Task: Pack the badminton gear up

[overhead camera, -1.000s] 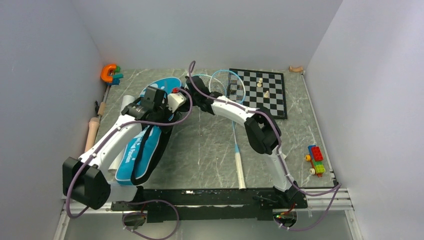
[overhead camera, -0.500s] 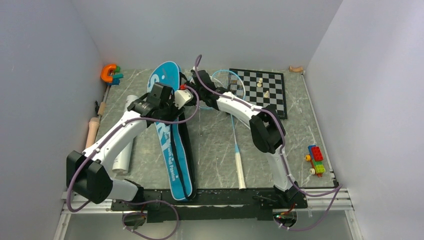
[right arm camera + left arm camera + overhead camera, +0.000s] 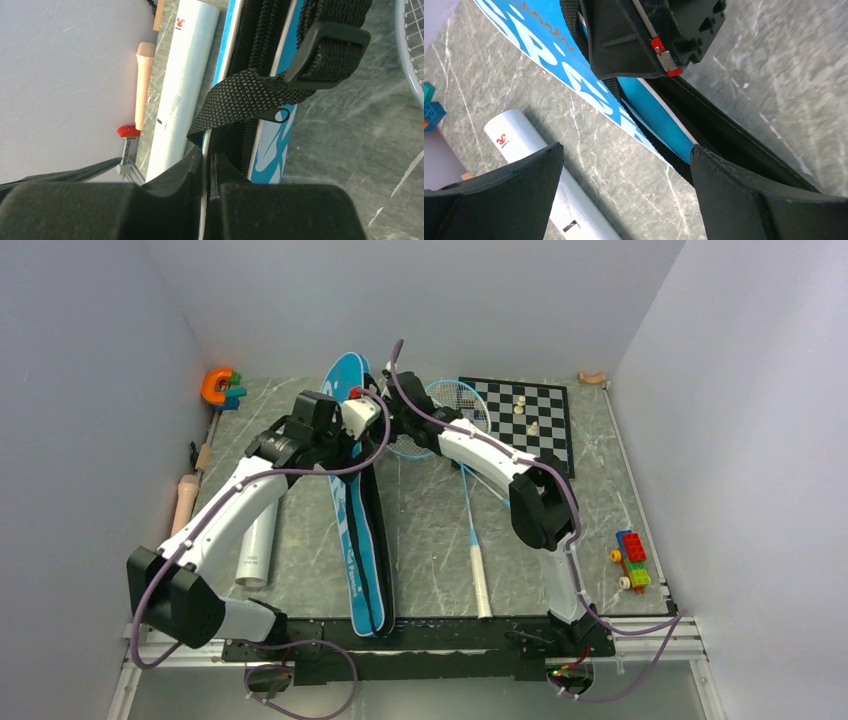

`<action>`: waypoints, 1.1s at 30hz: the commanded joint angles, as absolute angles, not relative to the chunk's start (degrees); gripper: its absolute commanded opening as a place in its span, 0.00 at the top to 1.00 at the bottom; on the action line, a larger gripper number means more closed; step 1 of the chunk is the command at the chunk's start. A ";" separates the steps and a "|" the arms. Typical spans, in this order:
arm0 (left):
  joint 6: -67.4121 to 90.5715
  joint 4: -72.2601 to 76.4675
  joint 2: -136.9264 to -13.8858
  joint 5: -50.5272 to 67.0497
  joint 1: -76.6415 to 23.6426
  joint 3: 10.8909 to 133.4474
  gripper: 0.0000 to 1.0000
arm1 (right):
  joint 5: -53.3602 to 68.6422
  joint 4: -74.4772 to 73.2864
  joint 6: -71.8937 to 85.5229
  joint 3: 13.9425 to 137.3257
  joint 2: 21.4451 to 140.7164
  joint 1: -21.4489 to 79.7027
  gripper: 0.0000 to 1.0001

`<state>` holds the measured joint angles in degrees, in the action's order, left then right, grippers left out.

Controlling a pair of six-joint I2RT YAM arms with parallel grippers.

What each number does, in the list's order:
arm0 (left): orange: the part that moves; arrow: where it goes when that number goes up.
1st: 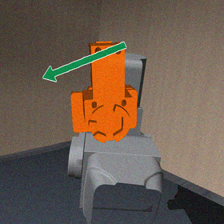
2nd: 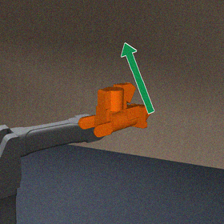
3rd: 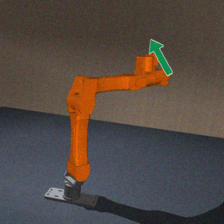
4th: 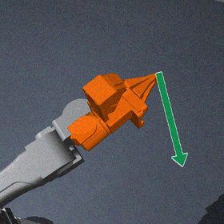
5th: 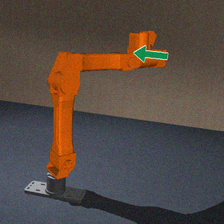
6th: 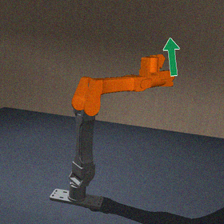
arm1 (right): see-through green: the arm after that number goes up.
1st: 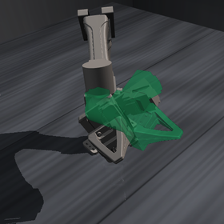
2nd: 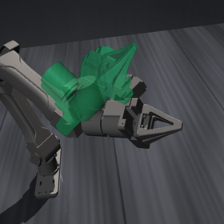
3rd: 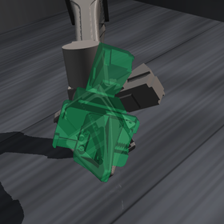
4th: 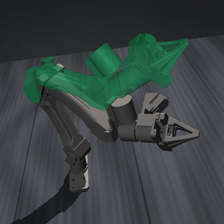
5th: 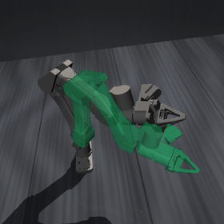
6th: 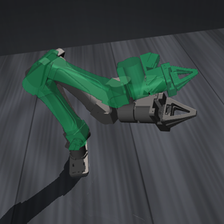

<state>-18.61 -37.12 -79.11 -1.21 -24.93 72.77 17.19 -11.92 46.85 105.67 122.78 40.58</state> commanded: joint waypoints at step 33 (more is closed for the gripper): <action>-17.37 -28.72 -80.43 17.21 -15.80 66.07 0.80 | 11.95 -17.09 40.21 113.44 118.14 45.56 0.86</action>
<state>-16.84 -28.91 -79.24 16.27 -16.84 62.67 10.74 -17.58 41.34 109.65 122.52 44.97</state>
